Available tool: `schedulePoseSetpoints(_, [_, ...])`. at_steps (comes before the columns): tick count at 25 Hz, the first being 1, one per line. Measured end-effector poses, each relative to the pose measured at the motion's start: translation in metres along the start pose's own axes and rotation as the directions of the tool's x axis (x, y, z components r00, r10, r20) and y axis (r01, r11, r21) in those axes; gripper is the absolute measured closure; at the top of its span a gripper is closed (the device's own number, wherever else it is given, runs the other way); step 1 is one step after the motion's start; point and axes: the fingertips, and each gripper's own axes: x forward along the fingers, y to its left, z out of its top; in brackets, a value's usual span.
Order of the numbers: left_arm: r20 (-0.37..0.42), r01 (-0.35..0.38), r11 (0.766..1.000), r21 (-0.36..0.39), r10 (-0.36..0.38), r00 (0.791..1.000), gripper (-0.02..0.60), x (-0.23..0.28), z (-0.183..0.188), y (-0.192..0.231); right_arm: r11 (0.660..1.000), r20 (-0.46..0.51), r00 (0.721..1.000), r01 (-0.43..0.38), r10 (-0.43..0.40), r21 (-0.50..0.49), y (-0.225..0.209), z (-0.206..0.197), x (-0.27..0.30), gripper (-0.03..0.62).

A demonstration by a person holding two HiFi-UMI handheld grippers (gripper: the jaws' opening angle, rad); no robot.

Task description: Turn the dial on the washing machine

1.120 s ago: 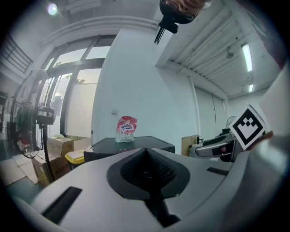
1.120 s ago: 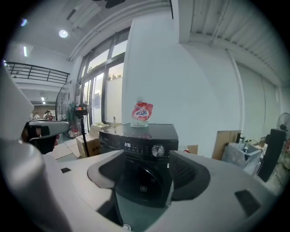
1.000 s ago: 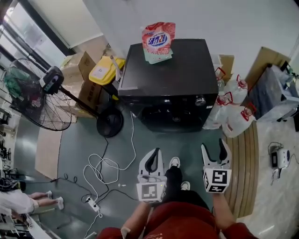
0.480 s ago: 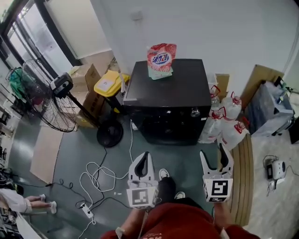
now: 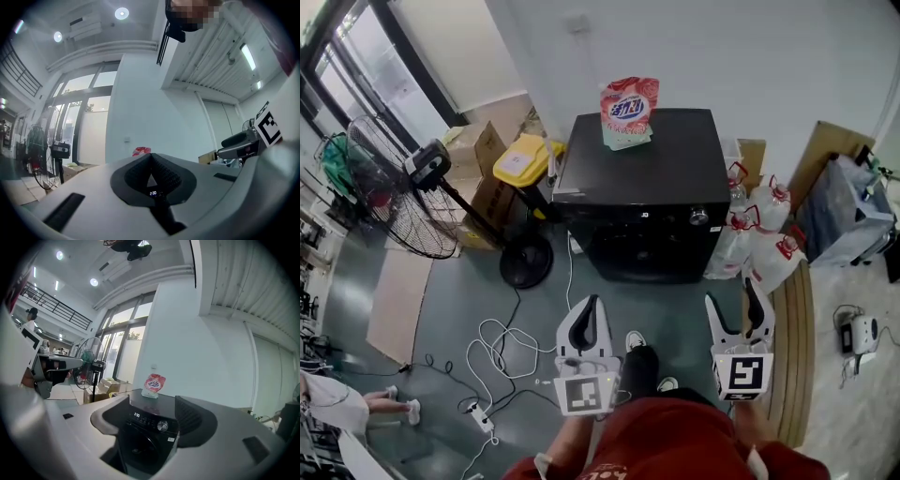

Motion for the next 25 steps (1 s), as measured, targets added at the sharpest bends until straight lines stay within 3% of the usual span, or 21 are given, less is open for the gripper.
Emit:
schedulePoseSetpoints(9, [0.001,0.003,1.000,0.014,-0.003,1.000,0.572,0.004,-0.002,-0.006,1.000,0.017,1.000,0.004,-0.003,-0.011,0.001,-0.003,0.004,0.284])
schedulePoseSetpoints(20, [-0.021,0.022,0.996,0.085,-0.021,1.000,0.572,0.005,-0.006,-0.010,0.999,0.017,1.000,-0.016,0.016,-0.035,0.014,-0.005,0.007,0.294])
schedulePoseSetpoints(25, [-0.031,0.014,0.997,0.077,-0.011,0.999,0.572,0.000,-0.010,-0.007,0.999,0.001,0.999,-0.035,0.035,-0.024,0.021,-0.009,0.006,0.363])
